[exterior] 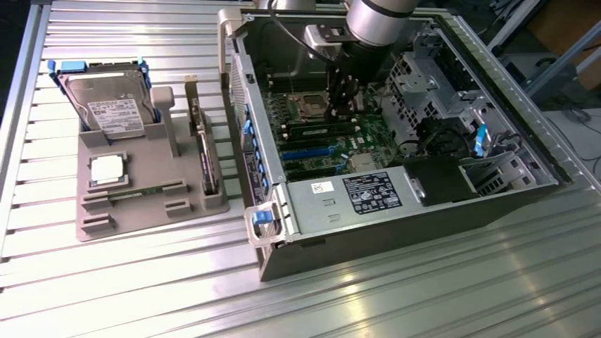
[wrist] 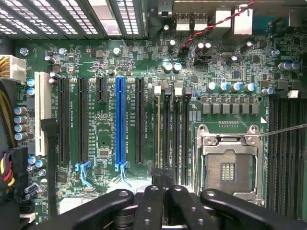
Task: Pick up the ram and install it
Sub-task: 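Insert the ram into the slot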
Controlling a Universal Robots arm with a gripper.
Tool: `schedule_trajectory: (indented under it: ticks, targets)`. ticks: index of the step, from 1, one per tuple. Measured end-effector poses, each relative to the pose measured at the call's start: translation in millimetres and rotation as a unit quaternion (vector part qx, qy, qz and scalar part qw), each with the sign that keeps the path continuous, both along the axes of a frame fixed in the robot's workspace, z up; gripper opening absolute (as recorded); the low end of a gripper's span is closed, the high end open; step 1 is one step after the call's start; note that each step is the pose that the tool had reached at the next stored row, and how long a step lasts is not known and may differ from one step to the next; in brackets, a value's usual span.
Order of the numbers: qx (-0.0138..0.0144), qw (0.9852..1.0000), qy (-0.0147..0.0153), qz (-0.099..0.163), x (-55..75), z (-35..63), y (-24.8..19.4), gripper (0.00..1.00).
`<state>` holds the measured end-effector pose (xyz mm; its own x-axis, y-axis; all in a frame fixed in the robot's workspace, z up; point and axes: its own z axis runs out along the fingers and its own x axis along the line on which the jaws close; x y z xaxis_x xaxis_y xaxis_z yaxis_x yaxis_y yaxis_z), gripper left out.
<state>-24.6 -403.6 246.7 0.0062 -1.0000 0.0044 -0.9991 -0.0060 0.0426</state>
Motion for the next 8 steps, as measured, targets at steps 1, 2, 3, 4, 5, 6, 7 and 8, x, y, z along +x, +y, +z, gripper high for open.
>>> schedule_trajectory:
  ticks: [1, 2, 3, 4, 5, 6, 7, 8]
  targets:
    - [0.0000, 1.0000, 0.0000, 0.000, 0.0, 2.1, 0.1, 0.11]
    - [0.0001, 1.0000, -0.0001, 0.000, 0.2, 3.5, 0.2, 0.11]
    - [0.0001, 1.0000, -0.0001, 0.000, 1.4, 4.0, 0.2, 0.11]
    - [0.0001, 1.0000, 0.0003, 0.000, 5.9, 4.0, 0.0, 0.11]
    - [0.0000, 1.0000, 0.0013, 0.000, 12.8, 4.2, 0.0, 0.11]
    - [0.0000, 1.0000, 0.0031, 0.000, 21.9, 4.2, -0.1, 0.11]
    - [0.0001, 1.0000, 0.0066, 0.000, 34.2, 4.2, -0.4, 0.11]
    - [0.0001, 1.0000, 0.0090, 0.000, 42.6, 4.1, -0.5, 0.11]
